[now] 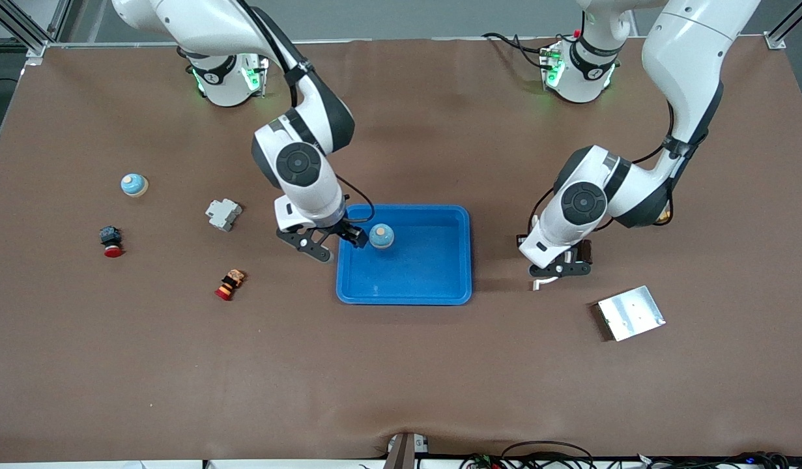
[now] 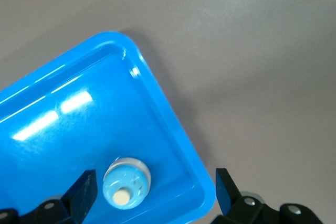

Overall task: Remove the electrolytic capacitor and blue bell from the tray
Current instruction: 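Lift the capacitor with the left gripper while the right gripper reaches the bell, then carry the capacitor to the arc while the right gripper grasps the second bell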

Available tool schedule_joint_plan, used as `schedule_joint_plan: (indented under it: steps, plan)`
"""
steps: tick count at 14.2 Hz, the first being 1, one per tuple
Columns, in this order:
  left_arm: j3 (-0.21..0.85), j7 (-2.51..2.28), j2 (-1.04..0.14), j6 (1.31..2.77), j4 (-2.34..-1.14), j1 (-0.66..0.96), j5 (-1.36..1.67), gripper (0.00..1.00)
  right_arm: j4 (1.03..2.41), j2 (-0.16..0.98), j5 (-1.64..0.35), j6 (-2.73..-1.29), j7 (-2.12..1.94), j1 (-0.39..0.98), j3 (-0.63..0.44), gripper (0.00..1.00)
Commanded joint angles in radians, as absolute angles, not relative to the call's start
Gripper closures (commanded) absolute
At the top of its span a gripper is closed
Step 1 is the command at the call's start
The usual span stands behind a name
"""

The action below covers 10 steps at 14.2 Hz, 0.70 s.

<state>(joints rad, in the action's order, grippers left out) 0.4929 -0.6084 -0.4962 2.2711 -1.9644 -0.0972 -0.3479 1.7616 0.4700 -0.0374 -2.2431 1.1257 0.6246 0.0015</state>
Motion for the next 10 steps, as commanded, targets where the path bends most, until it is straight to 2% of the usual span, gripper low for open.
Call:
schedule_joint_plan:
  steps: [1, 10]
  plan:
    - [0.503, -0.598, -0.537, 2.298, -1.938, -0.124, -0.376, 1.00, 1.738, 0.508, -0.017, -2.290, 1.212, 0.655, -0.009, 0.00]
    - [0.500, -0.607, -0.620, 2.322, -1.885, -0.118, -0.379, 1.00, 1.733, 0.641, -0.014, -2.418, 1.295, 0.726, -0.009, 0.00]
